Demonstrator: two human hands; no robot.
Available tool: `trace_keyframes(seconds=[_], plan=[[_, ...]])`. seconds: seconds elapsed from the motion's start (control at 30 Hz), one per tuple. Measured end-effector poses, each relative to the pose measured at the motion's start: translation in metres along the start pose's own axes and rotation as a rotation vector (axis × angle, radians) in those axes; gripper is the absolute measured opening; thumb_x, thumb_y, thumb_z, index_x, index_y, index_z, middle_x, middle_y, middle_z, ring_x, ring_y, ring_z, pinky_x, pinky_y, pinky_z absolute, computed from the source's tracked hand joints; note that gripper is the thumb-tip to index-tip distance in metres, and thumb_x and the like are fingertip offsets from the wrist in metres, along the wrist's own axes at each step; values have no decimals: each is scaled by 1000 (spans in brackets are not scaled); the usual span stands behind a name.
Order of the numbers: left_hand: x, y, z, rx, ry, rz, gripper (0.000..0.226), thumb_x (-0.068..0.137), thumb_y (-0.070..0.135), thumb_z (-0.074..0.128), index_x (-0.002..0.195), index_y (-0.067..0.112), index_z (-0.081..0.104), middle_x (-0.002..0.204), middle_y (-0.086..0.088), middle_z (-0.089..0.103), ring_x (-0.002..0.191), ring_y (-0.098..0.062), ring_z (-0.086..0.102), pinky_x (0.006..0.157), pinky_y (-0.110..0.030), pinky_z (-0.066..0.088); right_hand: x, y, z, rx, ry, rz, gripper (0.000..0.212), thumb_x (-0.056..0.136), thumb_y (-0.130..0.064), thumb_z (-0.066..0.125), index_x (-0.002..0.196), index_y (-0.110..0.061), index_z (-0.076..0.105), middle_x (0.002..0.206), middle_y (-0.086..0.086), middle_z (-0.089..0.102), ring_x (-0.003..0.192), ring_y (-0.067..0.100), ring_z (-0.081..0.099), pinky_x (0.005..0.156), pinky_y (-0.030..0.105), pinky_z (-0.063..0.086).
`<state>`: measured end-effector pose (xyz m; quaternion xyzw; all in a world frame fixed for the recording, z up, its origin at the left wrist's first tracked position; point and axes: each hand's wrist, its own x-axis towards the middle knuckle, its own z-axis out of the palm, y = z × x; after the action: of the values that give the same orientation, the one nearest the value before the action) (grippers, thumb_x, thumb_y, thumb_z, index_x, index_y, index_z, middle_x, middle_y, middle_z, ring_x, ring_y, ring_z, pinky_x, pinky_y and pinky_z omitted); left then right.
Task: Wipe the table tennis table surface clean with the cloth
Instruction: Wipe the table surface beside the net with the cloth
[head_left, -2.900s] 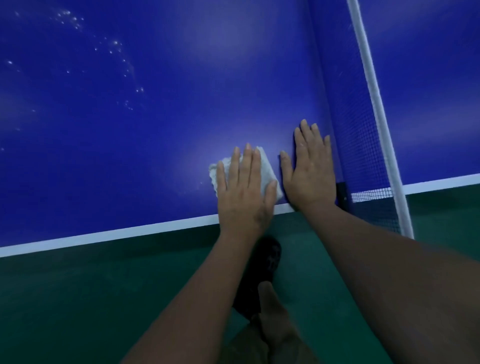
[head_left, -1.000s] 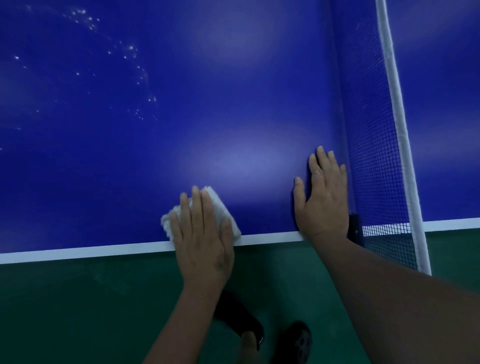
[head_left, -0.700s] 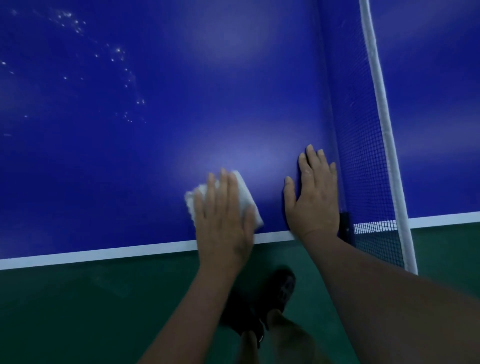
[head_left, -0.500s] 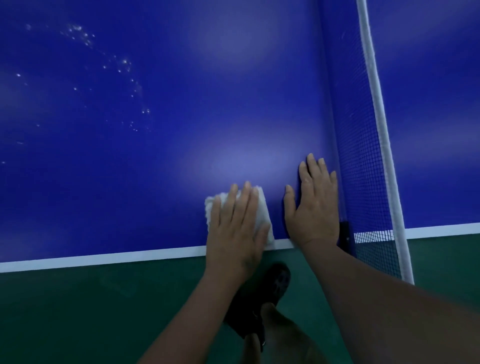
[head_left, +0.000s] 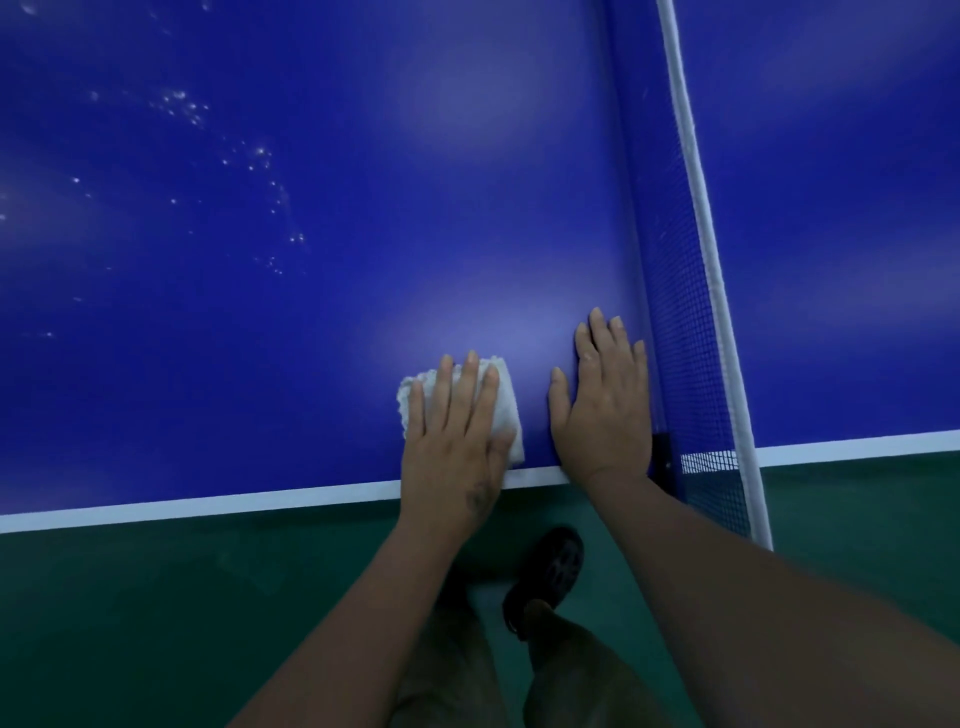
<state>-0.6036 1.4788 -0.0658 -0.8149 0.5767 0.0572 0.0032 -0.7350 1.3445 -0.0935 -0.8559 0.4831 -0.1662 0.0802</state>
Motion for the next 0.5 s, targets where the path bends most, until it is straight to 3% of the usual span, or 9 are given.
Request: trace_keyframes(seconds=[0.17,0.33,0.5], plan=[[32,-34,-3,-52,-1,-5,64,113,38,24,169,7,14,178,-9,10,165,-28,4,131,-57,10,5,-14,-2,48,0,35,49,110,-25,53,150,2,53,167,15,41,157,32,36,131,57,21],[83,-77,-2,-99,53,110,66,114,45,25,169,10,17,178,-5,13,165,-24,6,132,-54,13,34,-52,9,93,-64,-175,48,111,-24,52,153,-2,52,169,10,40,159,27,33,131,57,21],[161,-127,-6,-152,97,176,65,115,47,21,169,11,20,177,-5,16,165,-23,9,131,-53,12,92,-110,43,92,20,-73,42,110,-15,52,149,1,55,165,14,45,156,31,38,131,55,20]])
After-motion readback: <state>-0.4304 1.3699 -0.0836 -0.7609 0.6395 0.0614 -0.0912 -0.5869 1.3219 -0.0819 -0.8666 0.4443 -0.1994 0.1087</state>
